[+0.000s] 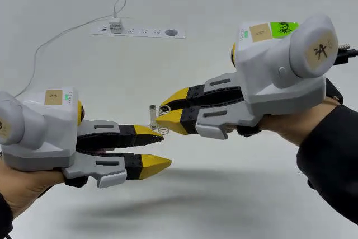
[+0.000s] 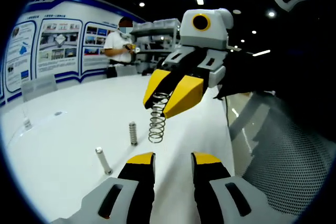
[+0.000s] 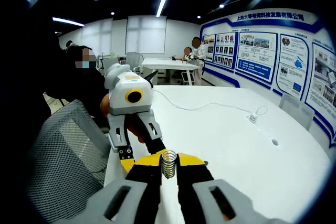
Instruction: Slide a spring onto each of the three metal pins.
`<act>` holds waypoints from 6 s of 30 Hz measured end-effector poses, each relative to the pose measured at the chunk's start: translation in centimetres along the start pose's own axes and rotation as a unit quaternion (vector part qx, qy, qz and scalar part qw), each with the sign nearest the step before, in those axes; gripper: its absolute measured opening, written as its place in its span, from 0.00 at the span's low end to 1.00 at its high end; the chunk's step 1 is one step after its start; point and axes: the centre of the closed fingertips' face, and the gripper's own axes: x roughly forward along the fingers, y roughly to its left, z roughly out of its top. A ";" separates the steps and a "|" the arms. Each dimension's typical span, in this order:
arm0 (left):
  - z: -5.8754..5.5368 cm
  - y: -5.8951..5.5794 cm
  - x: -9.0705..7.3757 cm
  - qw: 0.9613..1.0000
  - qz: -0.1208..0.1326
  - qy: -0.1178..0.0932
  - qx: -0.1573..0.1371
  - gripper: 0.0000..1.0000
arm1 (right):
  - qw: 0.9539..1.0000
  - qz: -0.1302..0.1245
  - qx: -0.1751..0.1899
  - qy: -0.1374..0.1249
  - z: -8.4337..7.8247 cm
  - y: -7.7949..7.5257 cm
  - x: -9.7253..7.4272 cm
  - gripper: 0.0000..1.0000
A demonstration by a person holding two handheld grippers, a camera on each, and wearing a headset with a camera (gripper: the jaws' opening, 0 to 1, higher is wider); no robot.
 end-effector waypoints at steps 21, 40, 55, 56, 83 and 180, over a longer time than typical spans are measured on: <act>-0.5 1.3 -1.4 0.999 0.041 -0.003 -0.032 0.51 | 0.996 -0.084 0.015 -0.026 0.6 -5.7 2.9 0.11; -0.7 2.1 -2.2 0.997 0.061 -0.008 -0.049 0.65 | 0.995 -0.094 0.043 0.006 -2.3 -7.3 5.7 0.11; -0.9 2.7 -2.5 0.996 0.071 -0.009 -0.055 0.67 | 0.994 -0.090 0.057 0.024 -4.7 -7.0 6.6 0.12; -0.9 2.8 -2.5 0.996 0.073 -0.009 -0.056 0.67 | 0.994 -0.090 0.060 0.027 -5.0 -7.0 6.8 0.12; -0.7 3.6 -3.2 0.994 0.091 -0.016 -0.059 0.67 | 0.990 -0.094 0.072 0.076 -8.1 -6.5 7.6 0.15; -1.4 4.1 -3.7 0.991 0.118 -0.013 -0.069 0.76 | 0.969 -0.225 0.101 0.008 -13.6 -5.6 -13.8 0.62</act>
